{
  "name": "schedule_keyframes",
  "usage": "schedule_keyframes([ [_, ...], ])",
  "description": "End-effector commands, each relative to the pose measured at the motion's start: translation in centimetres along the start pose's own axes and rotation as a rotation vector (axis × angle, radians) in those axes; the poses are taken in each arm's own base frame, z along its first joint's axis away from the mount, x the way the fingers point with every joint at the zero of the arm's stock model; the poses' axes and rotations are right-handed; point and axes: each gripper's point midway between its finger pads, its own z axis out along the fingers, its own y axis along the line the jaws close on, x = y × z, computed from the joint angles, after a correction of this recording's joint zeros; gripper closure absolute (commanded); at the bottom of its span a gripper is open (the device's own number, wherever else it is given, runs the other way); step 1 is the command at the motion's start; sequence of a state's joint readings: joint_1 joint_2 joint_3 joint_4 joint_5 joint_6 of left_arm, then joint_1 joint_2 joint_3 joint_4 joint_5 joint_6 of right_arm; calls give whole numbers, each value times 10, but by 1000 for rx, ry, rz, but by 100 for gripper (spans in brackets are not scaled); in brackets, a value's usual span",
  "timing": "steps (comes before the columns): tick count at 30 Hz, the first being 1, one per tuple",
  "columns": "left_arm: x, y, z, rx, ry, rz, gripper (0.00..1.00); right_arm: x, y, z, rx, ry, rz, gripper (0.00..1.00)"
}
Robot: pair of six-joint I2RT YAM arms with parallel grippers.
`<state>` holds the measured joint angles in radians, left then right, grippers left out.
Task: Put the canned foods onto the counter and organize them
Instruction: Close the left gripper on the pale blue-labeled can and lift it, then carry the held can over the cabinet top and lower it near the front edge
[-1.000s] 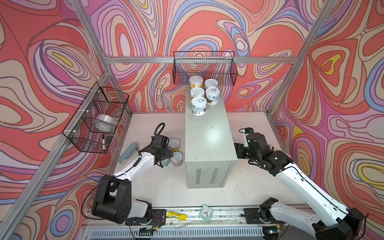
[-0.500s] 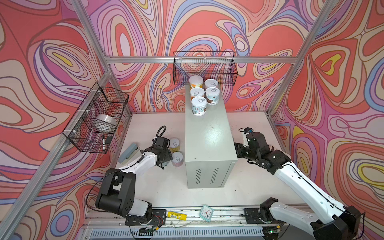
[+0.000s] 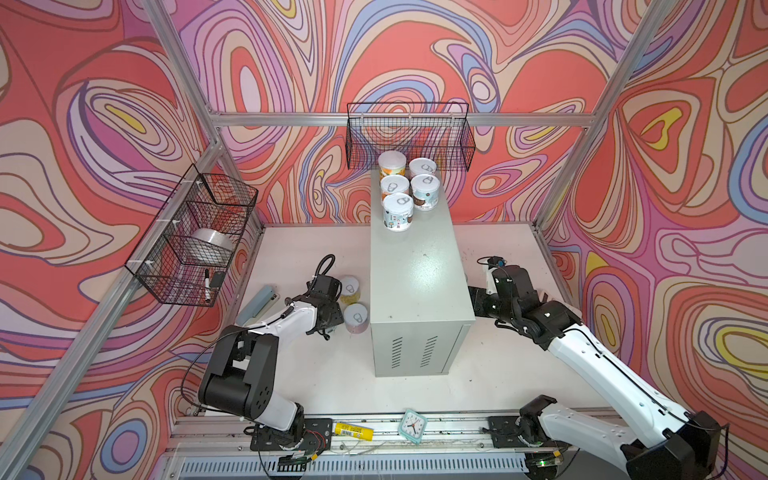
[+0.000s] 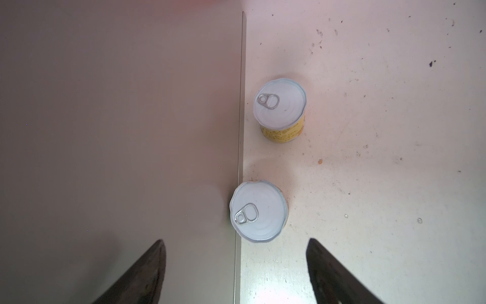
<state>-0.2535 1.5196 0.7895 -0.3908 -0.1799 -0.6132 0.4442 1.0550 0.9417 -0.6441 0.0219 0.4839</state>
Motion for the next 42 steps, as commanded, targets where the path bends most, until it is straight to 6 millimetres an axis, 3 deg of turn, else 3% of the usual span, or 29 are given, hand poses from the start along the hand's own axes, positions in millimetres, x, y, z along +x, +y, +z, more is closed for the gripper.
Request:
schedule_keyframes([
  [1, -4, 7, -18, -17, 3, 4, 100, -12, 1, -14, -3, -44, -2, 14],
  [4, -18, 3, -58, 42, -45, 24, 100, -17, -2, -26, 19, -65, -1, 14],
  [12, -54, -8, -205, 211, -235, 116, 100, -20, -15, -50, 61, -100, 16, 14],
  [15, -61, -18, -245, 251, -272, 177, 100, -22, -14, -52, 61, -100, 13, 14],
  [20, -64, -38, -296, 301, -291, 297, 100, -26, -16, -62, 71, -117, 1, 14],
  [26, -71, -60, -350, 379, -360, 399, 100, -38, -15, -79, 86, -148, -21, 14],
  [29, -73, -75, -368, 392, -393, 464, 100, -46, -14, -90, 93, -171, -31, 14],
  [42, -55, -160, -400, 466, -447, 703, 100, -67, 3, -124, 40, -218, -47, 15],
])
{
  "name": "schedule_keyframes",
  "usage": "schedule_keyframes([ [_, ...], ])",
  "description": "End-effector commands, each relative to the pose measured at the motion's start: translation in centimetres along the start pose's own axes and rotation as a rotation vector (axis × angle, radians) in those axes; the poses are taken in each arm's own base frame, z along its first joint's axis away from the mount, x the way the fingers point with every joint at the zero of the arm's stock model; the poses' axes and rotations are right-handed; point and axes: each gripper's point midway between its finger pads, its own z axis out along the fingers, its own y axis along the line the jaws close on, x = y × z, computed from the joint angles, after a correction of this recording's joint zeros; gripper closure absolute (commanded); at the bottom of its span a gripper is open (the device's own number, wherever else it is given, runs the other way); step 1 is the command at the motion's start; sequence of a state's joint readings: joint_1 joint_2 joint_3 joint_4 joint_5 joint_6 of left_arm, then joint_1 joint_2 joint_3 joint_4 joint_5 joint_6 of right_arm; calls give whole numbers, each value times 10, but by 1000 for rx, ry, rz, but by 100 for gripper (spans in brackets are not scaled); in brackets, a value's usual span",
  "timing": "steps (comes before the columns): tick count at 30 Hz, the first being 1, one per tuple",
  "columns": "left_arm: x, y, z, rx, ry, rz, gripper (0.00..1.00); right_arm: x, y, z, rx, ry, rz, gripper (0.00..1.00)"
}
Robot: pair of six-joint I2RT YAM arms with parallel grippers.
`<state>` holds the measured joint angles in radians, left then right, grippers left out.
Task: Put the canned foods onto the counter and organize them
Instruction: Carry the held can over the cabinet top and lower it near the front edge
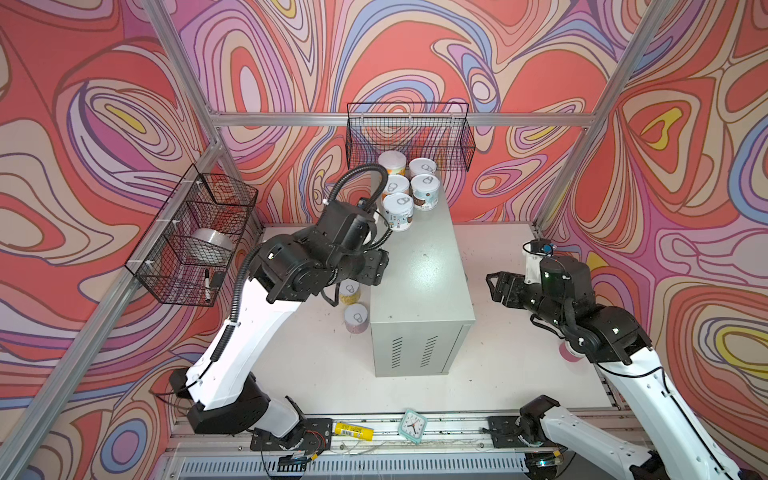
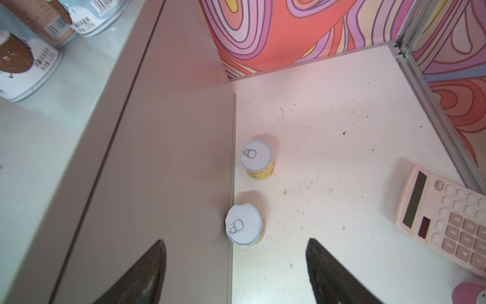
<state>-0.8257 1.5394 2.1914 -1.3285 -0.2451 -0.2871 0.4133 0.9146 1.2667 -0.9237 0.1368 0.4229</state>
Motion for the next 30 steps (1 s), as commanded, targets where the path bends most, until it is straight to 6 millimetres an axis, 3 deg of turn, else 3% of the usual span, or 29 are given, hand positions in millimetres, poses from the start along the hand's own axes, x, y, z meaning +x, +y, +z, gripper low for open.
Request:
schedule_keyframes([
  [1, -15, -9, -11, -17, -57, 66, 100, -3, 1, -5, 1, 11, -27, 16],
  [8, -35, -36, 7, 50, -70, 109, 100, -9, 13, 0, -49, 8, -13, 18],
  [18, -33, -49, 30, 64, -17, 136, 100, -20, 31, -1, -134, -16, -24, 19],
  [19, -33, -48, 30, 62, -17, 135, 95, -21, 32, 1, -136, -14, -25, 19],
  [24, -35, -53, 38, 68, -12, 143, 49, -26, 40, 5, -164, -22, -35, 19],
  [30, -37, -60, 50, 75, -3, 153, 31, -32, 47, 4, -192, -23, -41, 20],
])
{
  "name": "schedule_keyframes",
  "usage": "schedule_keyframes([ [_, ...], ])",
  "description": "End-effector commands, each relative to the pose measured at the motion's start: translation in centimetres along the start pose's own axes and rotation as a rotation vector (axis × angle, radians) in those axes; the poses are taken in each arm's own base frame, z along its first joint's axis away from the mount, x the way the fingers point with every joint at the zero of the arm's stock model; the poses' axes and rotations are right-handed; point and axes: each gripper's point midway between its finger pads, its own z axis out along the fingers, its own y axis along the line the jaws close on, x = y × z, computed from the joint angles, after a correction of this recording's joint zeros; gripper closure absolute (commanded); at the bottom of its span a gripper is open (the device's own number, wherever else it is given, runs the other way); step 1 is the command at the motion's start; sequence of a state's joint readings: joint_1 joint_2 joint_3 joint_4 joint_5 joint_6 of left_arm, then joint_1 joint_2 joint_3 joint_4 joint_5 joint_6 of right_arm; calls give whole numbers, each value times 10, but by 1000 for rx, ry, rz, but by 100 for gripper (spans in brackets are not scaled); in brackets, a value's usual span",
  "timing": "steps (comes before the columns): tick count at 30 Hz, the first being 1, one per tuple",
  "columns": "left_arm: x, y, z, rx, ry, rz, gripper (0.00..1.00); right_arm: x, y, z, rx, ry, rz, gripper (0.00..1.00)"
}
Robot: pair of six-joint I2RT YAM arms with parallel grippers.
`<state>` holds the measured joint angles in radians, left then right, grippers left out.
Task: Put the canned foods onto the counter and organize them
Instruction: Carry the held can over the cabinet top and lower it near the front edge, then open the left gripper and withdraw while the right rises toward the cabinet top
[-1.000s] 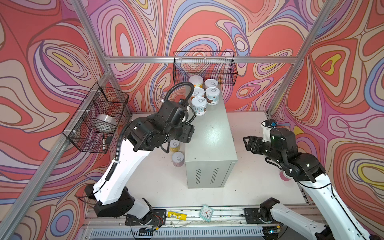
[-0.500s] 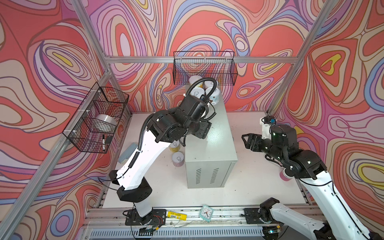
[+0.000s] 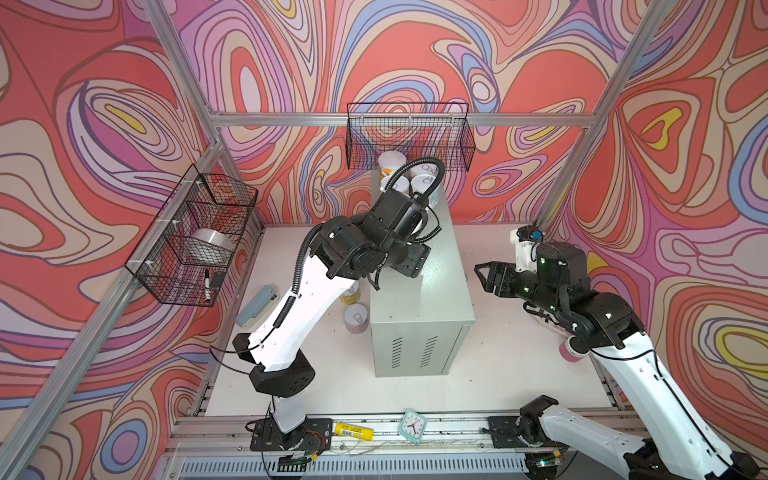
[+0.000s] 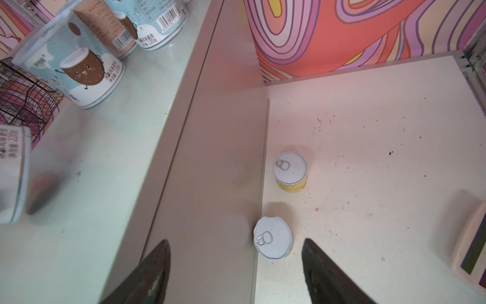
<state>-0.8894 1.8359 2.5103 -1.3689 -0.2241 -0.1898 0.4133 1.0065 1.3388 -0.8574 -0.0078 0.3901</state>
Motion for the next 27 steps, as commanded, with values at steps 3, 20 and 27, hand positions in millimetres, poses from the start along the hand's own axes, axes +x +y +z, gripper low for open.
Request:
schedule_keyframes([
  [3, -11, -4, 4, 9, -29, 10, 28, -16, 11, -6, -45, -41, -17, 20],
  [20, -42, -1, 1, 36, -140, -19, 0, -28, 17, -7, -46, -51, -37, 19],
  [27, -73, 15, -43, 9, -306, -35, 0, -43, 24, -15, -52, -62, -88, 17],
])
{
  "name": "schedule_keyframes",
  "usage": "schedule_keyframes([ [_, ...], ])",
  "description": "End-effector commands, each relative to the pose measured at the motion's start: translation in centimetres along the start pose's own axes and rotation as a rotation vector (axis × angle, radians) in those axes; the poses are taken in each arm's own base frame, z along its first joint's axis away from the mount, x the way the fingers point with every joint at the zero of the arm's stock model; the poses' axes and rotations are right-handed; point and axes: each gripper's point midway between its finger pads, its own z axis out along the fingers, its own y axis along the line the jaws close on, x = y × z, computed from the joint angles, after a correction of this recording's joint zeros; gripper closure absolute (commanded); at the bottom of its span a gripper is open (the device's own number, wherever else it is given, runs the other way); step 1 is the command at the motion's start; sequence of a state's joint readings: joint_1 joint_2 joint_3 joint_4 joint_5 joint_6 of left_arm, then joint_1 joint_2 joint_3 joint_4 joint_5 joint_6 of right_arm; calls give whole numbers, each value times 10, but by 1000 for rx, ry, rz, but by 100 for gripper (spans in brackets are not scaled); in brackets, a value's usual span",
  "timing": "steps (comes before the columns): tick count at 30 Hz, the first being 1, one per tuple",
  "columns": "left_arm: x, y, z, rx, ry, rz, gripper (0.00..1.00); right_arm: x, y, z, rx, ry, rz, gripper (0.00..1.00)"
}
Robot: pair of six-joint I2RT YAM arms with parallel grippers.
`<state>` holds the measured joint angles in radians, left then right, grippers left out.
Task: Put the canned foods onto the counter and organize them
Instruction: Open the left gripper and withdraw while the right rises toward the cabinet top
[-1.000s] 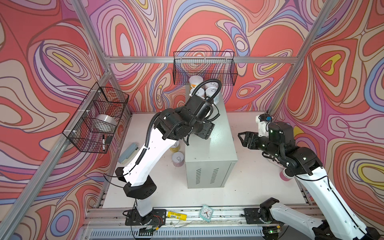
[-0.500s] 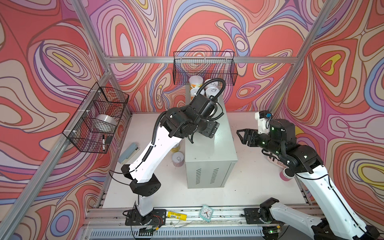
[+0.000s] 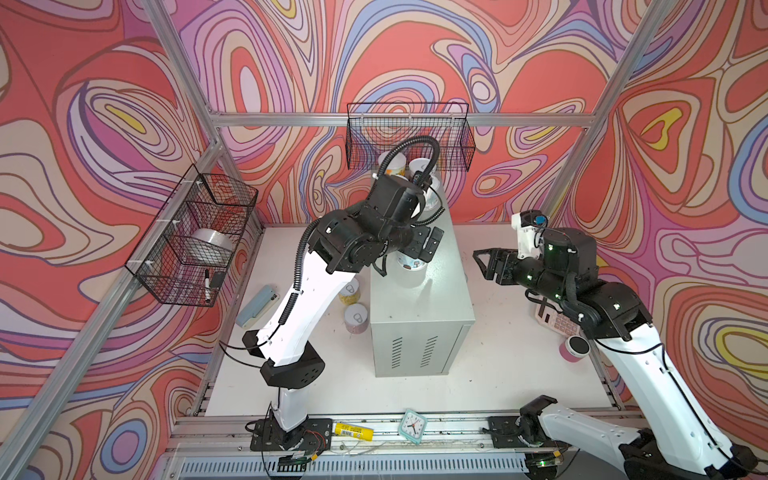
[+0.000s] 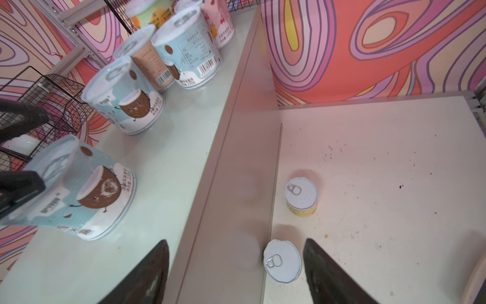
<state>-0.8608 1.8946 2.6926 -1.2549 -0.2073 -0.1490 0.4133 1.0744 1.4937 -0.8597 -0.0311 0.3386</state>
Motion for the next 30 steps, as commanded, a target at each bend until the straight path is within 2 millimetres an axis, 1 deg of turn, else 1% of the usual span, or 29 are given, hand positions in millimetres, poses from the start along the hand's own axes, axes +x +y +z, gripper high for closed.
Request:
schedule_keyframes([
  [1, -22, 13, -25, -35, -99, 1, 0, -6, 2, -3, -1, 5, -39, 17],
  [3, -27, 23, -42, -67, -134, -14, 0, -10, 5, -3, -13, -5, -46, 17],
  [5, -28, 35, -59, -111, -159, -36, 0, -11, 7, -2, -19, -6, -50, 17],
  [8, -17, 57, -87, -187, -177, -79, 0, -12, 9, 1, -34, -14, -60, 17],
  [10, -1, 72, -102, -243, -170, -100, 0, -15, 13, 2, -55, -27, -62, 17],
  [13, 25, 101, -125, -317, -180, -165, 0, -18, 20, 3, -80, -21, -65, 17],
  [14, 38, 112, -126, -341, -164, -191, 1, -18, 23, 3, -92, -24, -69, 16],
  [16, 59, 130, -135, -386, -158, -243, 1, -17, 25, 4, -100, -33, -77, 15],
  [17, 74, 139, -133, -408, -136, -266, 1, -15, 26, 6, -101, -30, -81, 15],
  [19, 95, 149, -127, -416, -110, -318, 1, -13, 26, 11, -95, -24, -85, 15],
  [22, 119, 154, -100, -389, -79, -382, 1, -11, 31, 15, -108, -13, -94, 15],
  [24, 133, 156, -80, -379, -57, -411, 2, -13, 37, 12, -126, -21, -108, 15],
  [26, 145, 155, -59, -350, -25, -448, 2, -16, 48, 7, -164, -32, -121, 14],
  [28, 151, 154, -47, -336, -14, -469, 3, -20, 58, 3, -206, -38, -128, 13],
  [30, 154, 154, -40, -329, -17, -479, 3, -22, 72, -3, -255, -52, -139, 12],
])
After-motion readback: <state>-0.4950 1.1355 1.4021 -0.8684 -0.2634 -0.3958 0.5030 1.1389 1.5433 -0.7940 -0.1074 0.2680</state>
